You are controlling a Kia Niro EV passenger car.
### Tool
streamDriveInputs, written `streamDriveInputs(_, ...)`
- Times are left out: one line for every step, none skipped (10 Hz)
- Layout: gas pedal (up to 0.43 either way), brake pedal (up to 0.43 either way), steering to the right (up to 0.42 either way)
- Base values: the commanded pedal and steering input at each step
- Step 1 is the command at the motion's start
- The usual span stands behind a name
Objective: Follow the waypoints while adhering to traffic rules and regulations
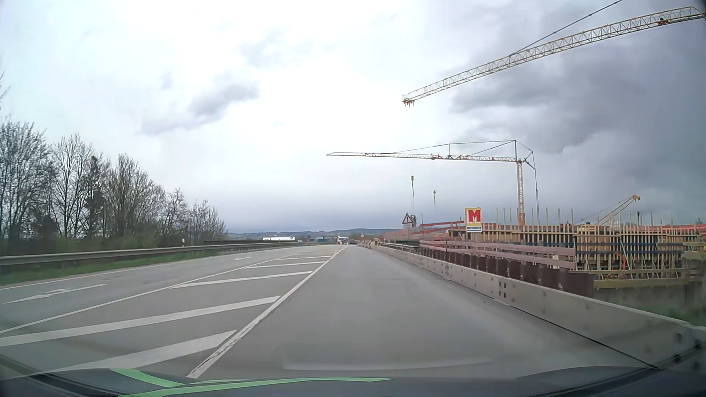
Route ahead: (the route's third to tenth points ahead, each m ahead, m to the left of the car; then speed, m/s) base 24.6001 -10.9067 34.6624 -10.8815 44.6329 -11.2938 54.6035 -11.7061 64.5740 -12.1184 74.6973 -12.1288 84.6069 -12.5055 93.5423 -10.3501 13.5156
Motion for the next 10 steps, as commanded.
streamDriveInputs(0.110,0.000,-0.002)
streamDriveInputs(0.110,0.000,-0.002)
streamDriveInputs(0.110,0.000,-0.002)
streamDriveInputs(0.110,0.000,-0.002)
streamDriveInputs(0.110,0.000,-0.001)
streamDriveInputs(0.110,0.000,-0.001)
streamDriveInputs(0.110,0.000,-0.001)
streamDriveInputs(0.110,0.000,-0.001)
streamDriveInputs(0.110,0.000,-0.001)
streamDriveInputs(0.118,0.000,-0.001)
